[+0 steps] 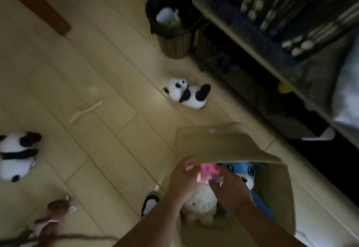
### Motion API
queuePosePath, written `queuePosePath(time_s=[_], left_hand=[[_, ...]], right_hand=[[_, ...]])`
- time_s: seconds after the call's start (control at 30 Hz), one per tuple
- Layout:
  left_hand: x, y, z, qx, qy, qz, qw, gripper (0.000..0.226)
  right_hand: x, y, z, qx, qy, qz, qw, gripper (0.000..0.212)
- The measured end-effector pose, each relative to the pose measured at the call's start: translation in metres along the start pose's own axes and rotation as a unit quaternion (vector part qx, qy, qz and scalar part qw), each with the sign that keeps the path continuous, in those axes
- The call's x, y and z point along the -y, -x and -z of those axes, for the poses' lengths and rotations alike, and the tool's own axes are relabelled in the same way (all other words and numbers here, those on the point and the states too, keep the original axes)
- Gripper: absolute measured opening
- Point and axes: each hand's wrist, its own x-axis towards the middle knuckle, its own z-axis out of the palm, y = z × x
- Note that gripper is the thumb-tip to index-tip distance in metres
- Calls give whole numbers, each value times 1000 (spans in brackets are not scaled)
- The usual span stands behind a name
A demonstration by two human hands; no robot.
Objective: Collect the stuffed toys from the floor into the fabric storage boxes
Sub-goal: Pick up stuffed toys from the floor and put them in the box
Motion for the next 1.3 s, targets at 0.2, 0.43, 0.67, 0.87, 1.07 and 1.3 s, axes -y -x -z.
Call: queuePosePath(time_s=[0.2,0.43,0.67,0.87,1.07,1.3], left_hand=[[-93,-19,12,-46,-118,-129,984,73],[-138,-129,45,46,-358,-101,927,85],[-149,-221,95,86,-286,20,954,76],[-142,-248,118,96,-225,62,968,60],[-153,-234,118,108,4,205,973,71],[-155,-187,97,187,245,68,949,76]], right_hand=[[83,-48,78,-47,-36,33,998,67],[137,-177,95,-80,59,16,995,83],[126,-313,70,11,130,-16,991,106],[120,-353,49,-22,61,-27,998,54],[174,-239,43,-188,-91,66,976,14],[171,-98,25,-237,-187,138,943,12]])
